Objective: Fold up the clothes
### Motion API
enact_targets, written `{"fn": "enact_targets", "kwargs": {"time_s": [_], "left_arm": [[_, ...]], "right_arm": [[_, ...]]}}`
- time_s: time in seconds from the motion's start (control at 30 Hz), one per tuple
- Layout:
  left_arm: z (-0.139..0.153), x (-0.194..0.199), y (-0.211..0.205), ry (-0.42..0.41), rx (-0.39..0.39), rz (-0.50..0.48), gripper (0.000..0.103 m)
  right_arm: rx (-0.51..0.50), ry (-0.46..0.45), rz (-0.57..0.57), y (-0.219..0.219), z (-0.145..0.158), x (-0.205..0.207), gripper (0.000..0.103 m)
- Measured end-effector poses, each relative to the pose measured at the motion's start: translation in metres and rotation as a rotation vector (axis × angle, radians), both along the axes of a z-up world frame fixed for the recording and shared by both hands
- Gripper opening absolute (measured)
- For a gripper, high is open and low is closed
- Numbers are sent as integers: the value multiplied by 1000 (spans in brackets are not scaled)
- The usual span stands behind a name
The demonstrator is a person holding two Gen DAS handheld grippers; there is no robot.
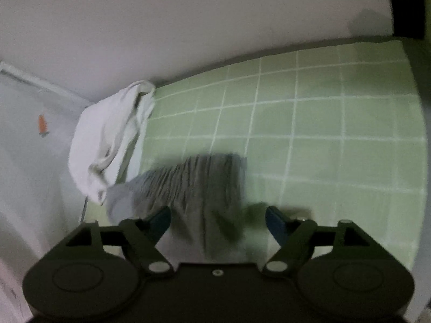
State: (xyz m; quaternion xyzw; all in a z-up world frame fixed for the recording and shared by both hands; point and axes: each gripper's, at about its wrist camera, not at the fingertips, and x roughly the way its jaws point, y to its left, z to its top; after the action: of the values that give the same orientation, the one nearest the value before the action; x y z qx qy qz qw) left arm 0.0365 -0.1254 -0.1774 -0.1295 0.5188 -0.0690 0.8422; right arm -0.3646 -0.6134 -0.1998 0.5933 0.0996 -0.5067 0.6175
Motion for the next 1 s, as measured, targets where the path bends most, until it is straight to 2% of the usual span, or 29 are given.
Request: {"fn": "enact_targets", "kwargs": {"time_s": [0.03, 0.07, 0.1, 0.13, 0.23, 0.33, 0.37, 0.47, 0.5, 0.53, 0.6, 0.67, 0.73, 0.83, 0.9, 1.0], "left_arm": [[0, 1, -1, -2, 6, 10, 46], [-1, 1, -2, -2, 12, 21, 46], [-1, 2, -2, -2, 16, 32, 46], [-2, 2, -2, -2, 16, 40, 46], [-3, 2, 0, 5, -3, 74, 46], [-2, 3, 5, 20, -30, 102, 46], [-1, 4, 5, 24, -34, 103, 46], [0, 5, 9, 27, -44, 87, 49], [0, 5, 10, 28, -54, 84, 51], [-1, 5, 12, 28, -68, 86, 51], [0, 3, 20, 33, -107, 99, 52], [2, -1, 33, 36, -152, 131, 52], [6, -5, 49, 31, -186, 165, 51], [15, -7, 85, -1, -149, 235, 51], [18, -6, 113, -8, -135, 300, 51], [17, -2, 158, -5, -135, 400, 51]], "right_arm": [[0, -3, -1, -8, -3, 2, 77], [-25, -2, 19, -15, -1, 7, 68], [-33, 19, 41, -20, 1, 11, 41], [-46, 30, 66, -24, 4, 15, 21], [-204, -96, 92, -19, 27, 0, 18], [-230, -83, 36, -15, 34, -24, 19], [-218, -1, 55, -18, 31, -24, 19], [-186, 153, 118, -19, 23, -17, 25], [-175, 205, 138, -19, 20, -14, 34], [-174, 256, 154, -18, 19, -12, 52], [-243, 362, 149, -5, 33, -4, 74], [-286, 476, 176, 8, 48, 11, 74], [-354, 563, 232, 24, 63, 26, 80], [-486, 660, 362, 62, 80, 56, 90], [-520, 689, 436, 90, 83, 77, 92], [-504, 667, 516, 132, 76, 105, 94]]}}
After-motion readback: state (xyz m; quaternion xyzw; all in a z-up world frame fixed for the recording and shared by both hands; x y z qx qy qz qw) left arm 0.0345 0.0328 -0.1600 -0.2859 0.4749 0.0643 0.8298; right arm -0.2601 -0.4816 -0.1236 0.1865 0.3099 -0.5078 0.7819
